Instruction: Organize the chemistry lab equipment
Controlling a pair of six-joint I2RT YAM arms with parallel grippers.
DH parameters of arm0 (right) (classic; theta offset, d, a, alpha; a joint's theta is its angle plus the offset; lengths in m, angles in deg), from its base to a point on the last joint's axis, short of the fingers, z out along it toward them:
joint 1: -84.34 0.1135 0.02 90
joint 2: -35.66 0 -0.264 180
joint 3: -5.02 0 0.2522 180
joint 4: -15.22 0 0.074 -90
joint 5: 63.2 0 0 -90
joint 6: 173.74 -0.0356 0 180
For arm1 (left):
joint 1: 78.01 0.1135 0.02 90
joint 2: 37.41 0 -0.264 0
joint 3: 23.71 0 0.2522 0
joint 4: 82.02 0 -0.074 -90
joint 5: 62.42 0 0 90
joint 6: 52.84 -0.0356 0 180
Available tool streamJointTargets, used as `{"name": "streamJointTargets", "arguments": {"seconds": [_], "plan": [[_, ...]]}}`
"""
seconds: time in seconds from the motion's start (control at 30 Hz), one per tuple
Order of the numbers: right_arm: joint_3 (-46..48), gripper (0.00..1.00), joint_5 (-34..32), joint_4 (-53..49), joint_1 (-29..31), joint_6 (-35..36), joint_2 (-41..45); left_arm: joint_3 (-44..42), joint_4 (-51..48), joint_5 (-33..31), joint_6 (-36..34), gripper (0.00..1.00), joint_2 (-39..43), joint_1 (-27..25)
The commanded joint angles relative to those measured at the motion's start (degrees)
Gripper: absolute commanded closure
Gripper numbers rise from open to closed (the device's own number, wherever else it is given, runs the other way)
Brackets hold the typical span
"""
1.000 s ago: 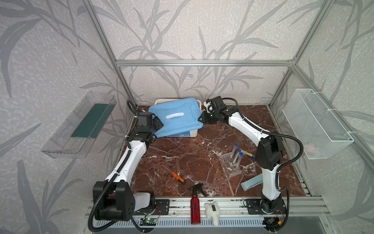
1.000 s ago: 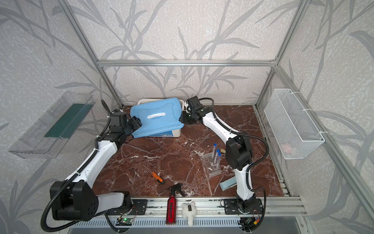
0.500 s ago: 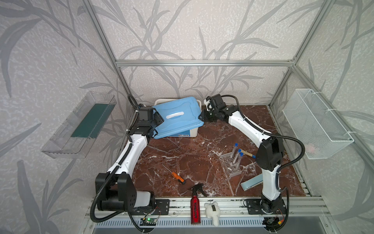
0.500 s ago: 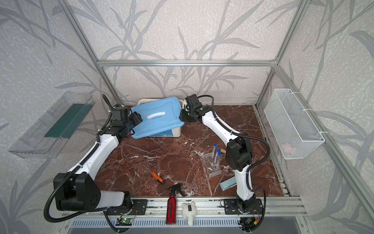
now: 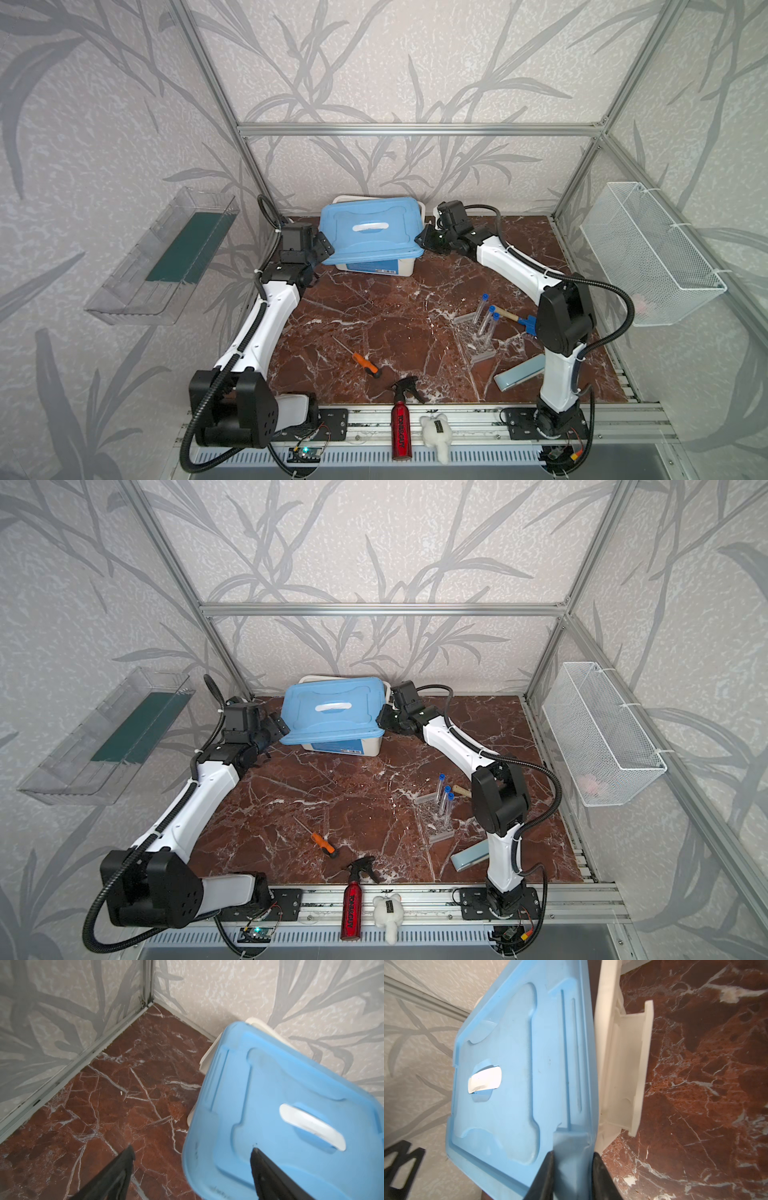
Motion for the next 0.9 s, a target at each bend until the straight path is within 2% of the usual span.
{"name": "streamJointTargets", "arguments": {"seconds": [0.0, 0.17, 0.27, 0.4, 0.5, 0.63, 0.77, 0.87], "plan": [[0.33, 0.99, 1.9, 7.41, -0.87, -5.11, 2.66, -2.9, 5.51, 3.68, 2.85, 0.07, 0.25, 0.1], [2.26, 0.99, 0.64, 9.53, -0.78, -5.06, 4.93, -5.65, 15.44, 8.47, 5.04, 0.02, -0.84, 0.01], [1.72, 0.99, -0.12, 8.73, -0.69, -4.38, 5.56, -5.12, 18.36, 8.76, 5.07, 0.01, -0.73, -0.02], [-1.94, 0.99, -6.07, 1.51, 0.31, -1.89, 4.91, 1.34, 11.51, 5.99, 3.77, 0.01, -4.73, 0.03], [-3.31, 0.99, -7.65, -2.18, 0.45, -1.71, 2.17, 7.91, 4.17, 3.73, 2.56, 0.01, -9.6, 0.0], [-2.3, 0.99, -8.47, -1.59, 0.47, -3.4, 0.7, 12.9, 4.54, 0.52, -2.24, 0.04, -14.31, -0.15], [-3.65, 0.95, -8.53, -3.34, 0.3, -3.74, -0.42, 21.25, 1.38, 2.8, -8.57, 0.11, -21.6, -0.23], [-4.11, 0.91, -7.61, -3.93, 0.42, -3.45, -0.99, 24.44, 1.74, 4.06, -10.17, 0.17, -25.12, -0.23]]}}
